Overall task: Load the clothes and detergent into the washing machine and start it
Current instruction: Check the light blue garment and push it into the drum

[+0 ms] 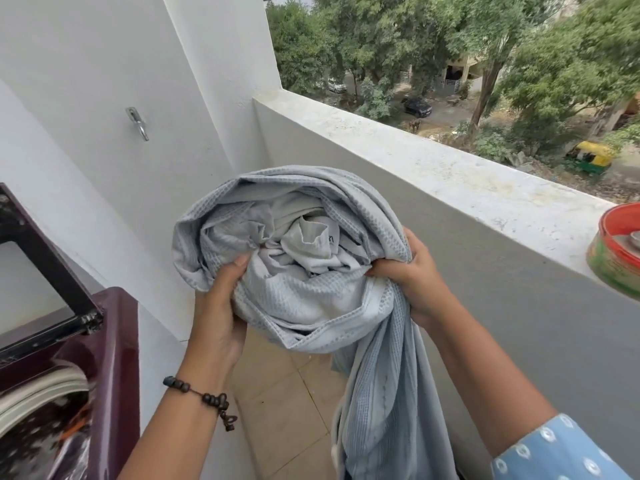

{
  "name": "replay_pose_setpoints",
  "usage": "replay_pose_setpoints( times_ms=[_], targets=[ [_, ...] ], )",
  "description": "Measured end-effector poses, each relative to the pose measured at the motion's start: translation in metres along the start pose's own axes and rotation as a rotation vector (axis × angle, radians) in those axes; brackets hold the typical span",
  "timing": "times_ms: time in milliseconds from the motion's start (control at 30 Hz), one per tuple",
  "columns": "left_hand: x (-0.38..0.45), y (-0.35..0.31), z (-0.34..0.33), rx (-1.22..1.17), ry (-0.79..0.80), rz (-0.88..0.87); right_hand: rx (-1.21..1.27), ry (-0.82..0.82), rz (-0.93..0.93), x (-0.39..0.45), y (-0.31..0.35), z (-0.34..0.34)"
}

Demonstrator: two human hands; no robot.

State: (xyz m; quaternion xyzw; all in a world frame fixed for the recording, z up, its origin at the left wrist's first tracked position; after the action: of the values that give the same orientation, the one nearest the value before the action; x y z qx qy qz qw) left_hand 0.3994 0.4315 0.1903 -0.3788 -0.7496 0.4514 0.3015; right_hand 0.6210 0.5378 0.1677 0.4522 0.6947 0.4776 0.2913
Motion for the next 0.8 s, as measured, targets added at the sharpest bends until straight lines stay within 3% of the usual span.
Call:
replay_pose_setpoints(
  times_ms=[133,267,433,533,633,800],
  targets=[
    [-0.013,0.004,0.022,0.095,0.153,0.133,-0.051,0.028,0.045,0.003,0.018,0.005],
    [-0.014,-0.020,0.038,0.293,0.288,0.102,-0.174,0.096,0.086,0.007,0.032,0.004],
    [-0.017,-0.061,0.013,0.993,0.528,-0.116,-0.441,0.253,0.140,0.007,0.052,-0.012],
    [-0.016,-0.057,-0.013,1.392,0.699,-0.366,-0.664,0.398,0.188,0.001,0.062,-0.037],
    [-0.012,-0.052,-0.029,1.300,0.726,-0.461,-0.773,0.475,0.251,-0.004,0.071,-0.056],
    [-0.015,-0.041,-0.032,0.956,0.501,-0.698,-0.916,0.482,0.361,-0.008,0.084,-0.058]
  ],
)
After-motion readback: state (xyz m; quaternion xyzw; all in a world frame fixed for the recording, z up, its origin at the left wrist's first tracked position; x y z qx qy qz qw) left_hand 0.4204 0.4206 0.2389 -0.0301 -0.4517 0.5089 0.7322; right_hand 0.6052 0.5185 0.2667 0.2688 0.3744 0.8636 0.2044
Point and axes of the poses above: each hand's wrist, its own x-axis towards the middle knuckle, its own z-axis out of the back of the hand, y = z × x, the point moved 1 cm from there along x, towards the middle knuckle, and after that the axes turned 7 degrees about -z, right-handed, at the moved point
